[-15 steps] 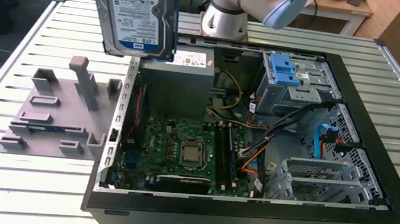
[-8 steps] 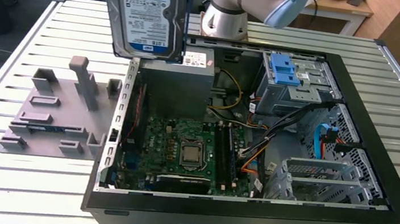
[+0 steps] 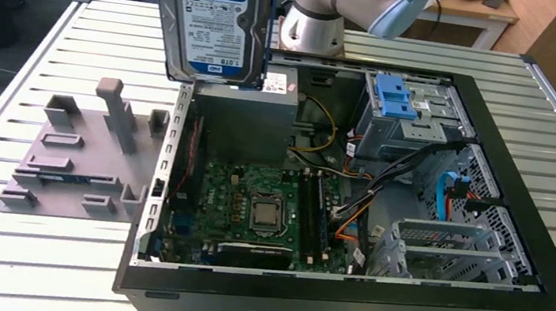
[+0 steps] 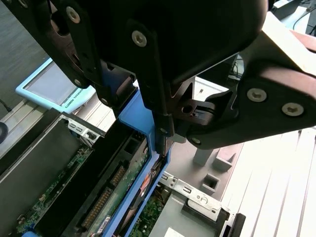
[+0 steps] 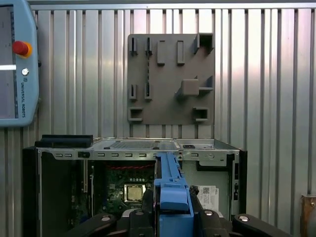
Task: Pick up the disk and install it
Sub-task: 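Pick up the disk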
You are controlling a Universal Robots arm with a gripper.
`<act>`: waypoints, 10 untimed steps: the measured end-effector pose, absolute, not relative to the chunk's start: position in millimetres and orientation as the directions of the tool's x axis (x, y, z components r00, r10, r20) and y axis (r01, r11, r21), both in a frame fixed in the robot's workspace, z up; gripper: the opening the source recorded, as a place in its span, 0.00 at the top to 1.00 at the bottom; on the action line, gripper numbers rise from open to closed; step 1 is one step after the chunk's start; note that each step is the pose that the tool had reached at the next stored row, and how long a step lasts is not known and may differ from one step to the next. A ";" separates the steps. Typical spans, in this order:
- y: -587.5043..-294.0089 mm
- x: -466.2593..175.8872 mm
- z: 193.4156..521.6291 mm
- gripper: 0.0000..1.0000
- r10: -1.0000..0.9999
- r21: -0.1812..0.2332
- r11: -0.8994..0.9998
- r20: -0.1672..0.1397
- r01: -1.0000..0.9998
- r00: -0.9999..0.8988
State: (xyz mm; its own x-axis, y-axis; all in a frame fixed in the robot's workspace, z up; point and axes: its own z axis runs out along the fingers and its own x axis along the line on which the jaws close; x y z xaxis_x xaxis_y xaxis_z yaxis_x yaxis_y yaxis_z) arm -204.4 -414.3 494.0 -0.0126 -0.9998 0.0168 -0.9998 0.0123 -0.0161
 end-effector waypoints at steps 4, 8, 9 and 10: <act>-414.2 -204.3 494.0 0.64 -1.000 -0.016 0.012 0.017 -1.000 -0.013; -414.2 -204.0 494.1 0.64 -1.000 -0.016 0.012 0.014 -1.000 -0.012; -414.2 -204.0 494.1 0.64 -1.000 -0.016 0.012 0.013 -1.000 -0.013; -414.3 -204.0 494.0 0.64 -1.000 -0.016 0.012 0.010 -1.000 -0.013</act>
State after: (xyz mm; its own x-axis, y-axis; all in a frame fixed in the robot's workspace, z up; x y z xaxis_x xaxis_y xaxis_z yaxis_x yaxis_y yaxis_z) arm -204.0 -414.3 494.0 -0.0125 -0.9999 0.0101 -0.9998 0.0124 -0.0162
